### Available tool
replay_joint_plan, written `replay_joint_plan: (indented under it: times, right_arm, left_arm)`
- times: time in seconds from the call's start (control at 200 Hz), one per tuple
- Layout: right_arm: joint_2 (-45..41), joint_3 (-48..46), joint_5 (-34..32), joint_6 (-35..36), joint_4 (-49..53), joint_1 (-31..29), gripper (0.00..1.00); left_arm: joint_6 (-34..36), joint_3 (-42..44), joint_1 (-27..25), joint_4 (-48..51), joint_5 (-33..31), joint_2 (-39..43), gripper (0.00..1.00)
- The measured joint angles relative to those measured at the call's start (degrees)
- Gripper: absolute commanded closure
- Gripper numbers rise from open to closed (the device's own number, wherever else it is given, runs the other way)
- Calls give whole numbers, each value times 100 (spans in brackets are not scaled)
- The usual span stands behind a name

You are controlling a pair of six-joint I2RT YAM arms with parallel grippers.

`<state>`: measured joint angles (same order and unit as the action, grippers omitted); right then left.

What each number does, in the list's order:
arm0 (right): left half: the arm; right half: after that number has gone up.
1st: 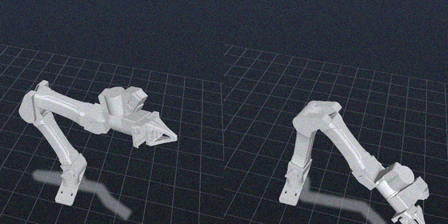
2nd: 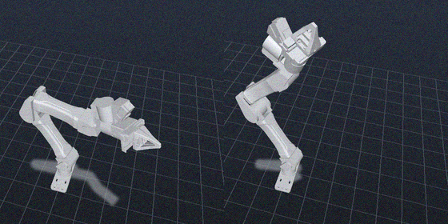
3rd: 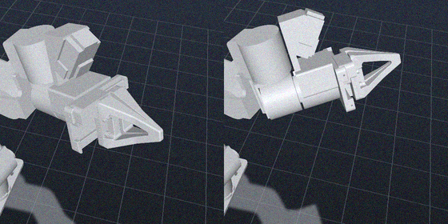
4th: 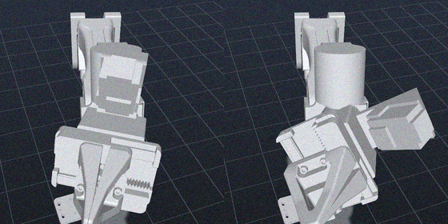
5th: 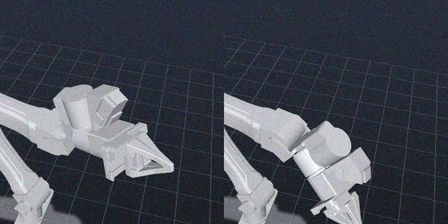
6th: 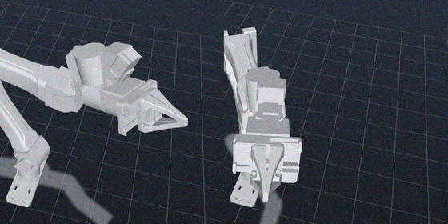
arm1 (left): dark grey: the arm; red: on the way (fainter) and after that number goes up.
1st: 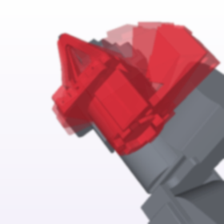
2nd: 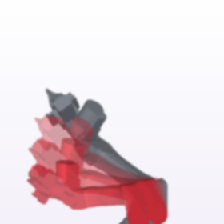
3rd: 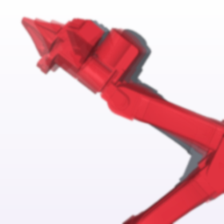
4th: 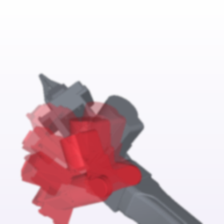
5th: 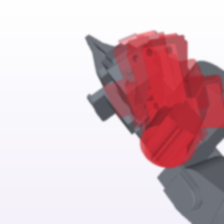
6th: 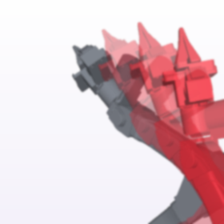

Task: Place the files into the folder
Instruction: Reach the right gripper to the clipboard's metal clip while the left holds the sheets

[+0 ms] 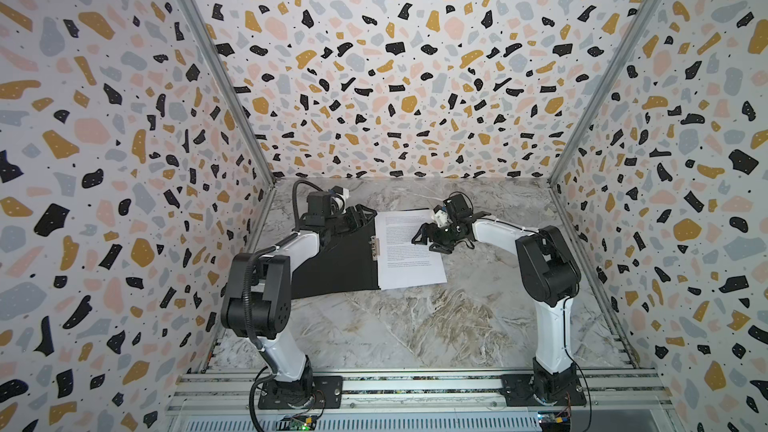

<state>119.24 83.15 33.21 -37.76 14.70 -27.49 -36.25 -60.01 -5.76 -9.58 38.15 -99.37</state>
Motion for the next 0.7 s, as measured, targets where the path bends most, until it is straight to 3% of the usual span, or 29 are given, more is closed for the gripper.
replay_joint_plan:
  times: [0.195,0.451,0.701]
  right_arm:
    - [-35,192,136,-601,-190,-378,26]
    - [214,1097,221,-1204,-365,-905,28]
    - [1014,1891,240,-1480,-269,-1172,33]
  left_arm:
    - [153,-101,85,439,-125,-470,62]
    - [431,-234,94,1154,-501,-951,68]
    - [461,-293,94,1220,-584,-1115,67]
